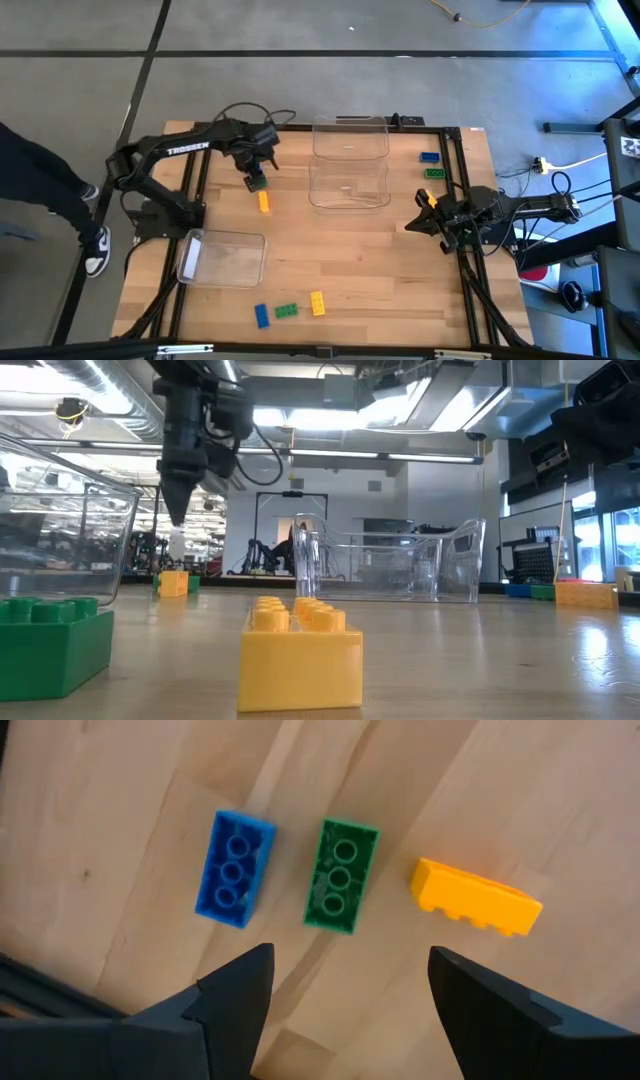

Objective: Sort & place blocks by color
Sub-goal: Put the top left green game piece into the top transparent bin

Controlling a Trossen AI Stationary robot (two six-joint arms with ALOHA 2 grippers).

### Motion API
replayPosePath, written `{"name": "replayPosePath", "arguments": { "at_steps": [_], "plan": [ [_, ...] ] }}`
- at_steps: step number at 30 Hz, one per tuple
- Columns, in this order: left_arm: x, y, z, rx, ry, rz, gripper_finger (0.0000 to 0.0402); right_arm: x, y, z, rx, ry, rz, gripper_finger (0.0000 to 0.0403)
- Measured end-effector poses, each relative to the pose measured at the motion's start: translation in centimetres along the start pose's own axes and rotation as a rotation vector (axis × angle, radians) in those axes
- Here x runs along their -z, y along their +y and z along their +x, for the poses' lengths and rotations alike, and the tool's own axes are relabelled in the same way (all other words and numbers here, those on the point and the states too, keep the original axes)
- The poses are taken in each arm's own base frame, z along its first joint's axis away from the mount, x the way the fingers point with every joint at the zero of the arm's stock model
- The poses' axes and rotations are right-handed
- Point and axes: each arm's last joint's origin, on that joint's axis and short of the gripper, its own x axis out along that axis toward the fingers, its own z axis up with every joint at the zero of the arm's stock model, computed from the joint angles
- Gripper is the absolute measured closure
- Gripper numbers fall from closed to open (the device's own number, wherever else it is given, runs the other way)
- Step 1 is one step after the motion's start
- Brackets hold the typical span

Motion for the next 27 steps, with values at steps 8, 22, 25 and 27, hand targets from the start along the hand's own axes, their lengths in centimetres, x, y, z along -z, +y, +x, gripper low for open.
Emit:
{"name": "replayPosePath", "arguments": {
  "at_steps": [8,22,25,27],
  "plan": [
    [-1.2,-0.8,2.3,0.005,0.057,0.077,0.0143,0.0,0.0,0.0,0.0,0.0,0.001,0.0391],
    [-2.8,-1.0,6.3,-0.026,0.121,0.143,0.0143,0.0,0.0,0.0,0.0,0.0,0.0,0.0391],
    [-2.9,-1.0,7.2,-0.041,0.153,0.161,0.0143,0.0,0.0,0.0,0.0,0.0,0.001,0.0391],
    [-3.0,-1.1,7.7,-0.038,0.17,0.17,0.0143,0.0,0.0,0.0,0.0,0.0,0.0,0.0391]
  ]
}}
